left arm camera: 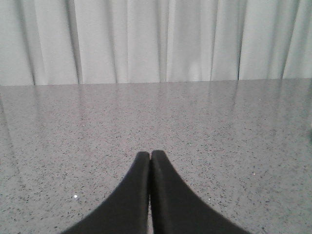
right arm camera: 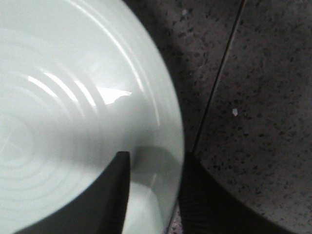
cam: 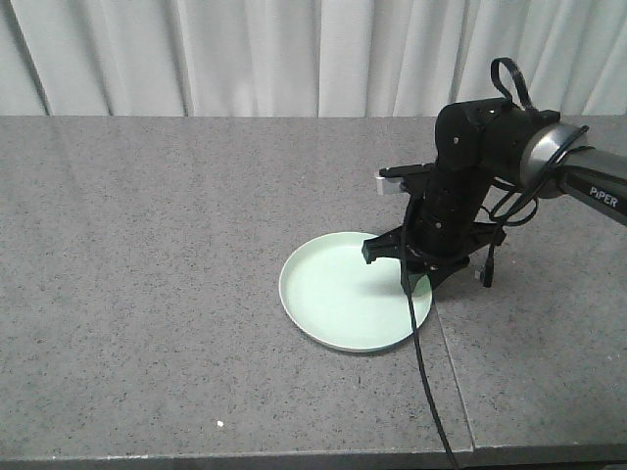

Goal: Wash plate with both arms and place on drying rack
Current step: 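Close the right gripper on the plate rim and lift it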

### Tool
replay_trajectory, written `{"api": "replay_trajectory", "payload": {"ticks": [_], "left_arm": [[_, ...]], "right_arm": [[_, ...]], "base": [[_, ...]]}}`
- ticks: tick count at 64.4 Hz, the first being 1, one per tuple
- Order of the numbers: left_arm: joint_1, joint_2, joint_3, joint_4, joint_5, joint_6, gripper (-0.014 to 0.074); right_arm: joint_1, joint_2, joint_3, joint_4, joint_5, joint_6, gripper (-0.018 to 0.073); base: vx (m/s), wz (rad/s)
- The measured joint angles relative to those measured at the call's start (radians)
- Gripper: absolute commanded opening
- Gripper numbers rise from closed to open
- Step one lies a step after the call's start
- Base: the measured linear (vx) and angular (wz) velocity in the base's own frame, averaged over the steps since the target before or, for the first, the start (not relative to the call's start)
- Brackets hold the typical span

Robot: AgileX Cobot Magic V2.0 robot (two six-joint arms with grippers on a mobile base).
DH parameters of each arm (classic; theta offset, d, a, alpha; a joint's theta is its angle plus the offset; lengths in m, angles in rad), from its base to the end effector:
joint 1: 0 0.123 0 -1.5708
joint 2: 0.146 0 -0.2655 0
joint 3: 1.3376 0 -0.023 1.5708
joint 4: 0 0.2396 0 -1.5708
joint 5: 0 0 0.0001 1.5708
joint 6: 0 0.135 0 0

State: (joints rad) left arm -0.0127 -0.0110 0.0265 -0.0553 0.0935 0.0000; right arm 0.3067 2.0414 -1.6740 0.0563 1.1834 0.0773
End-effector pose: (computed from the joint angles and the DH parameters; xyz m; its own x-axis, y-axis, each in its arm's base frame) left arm 0.1092 -0.0021 0.1958 -0.0226 -0.0548 -0.9982 0.0166 0.9983 -0.0551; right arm 0.3835 0.1288 0.1614 -0.9734 -0.2052 -0.1019 -0.2121 0.9753 0.0621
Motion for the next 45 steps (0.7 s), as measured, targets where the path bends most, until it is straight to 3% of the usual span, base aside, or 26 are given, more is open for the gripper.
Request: {"api": "replay_trajectory", "payload": {"ticks": [2, 20, 45], "left_arm": [[0.000, 0.000, 0.000, 0.000, 0.000, 0.000, -0.0006], [0.000, 0.000, 0.000, 0.000, 0.000, 0.000, -0.0006], [0.000, 0.000, 0.000, 0.000, 0.000, 0.000, -0.0006]], "right_arm": [[0.000, 0.000, 0.000, -0.002, -0.001, 0.001, -0.0017], [-0.015, -0.020, 0.022, -0.020, -0.027, 0.010, -0.0009], [-0.041, -0.343, 0.405, -0.056, -0.436, -0.016, -0.0008]], "base": [[0.00, 0.00], [0.00, 0.00], [0.00, 0.00]]}}
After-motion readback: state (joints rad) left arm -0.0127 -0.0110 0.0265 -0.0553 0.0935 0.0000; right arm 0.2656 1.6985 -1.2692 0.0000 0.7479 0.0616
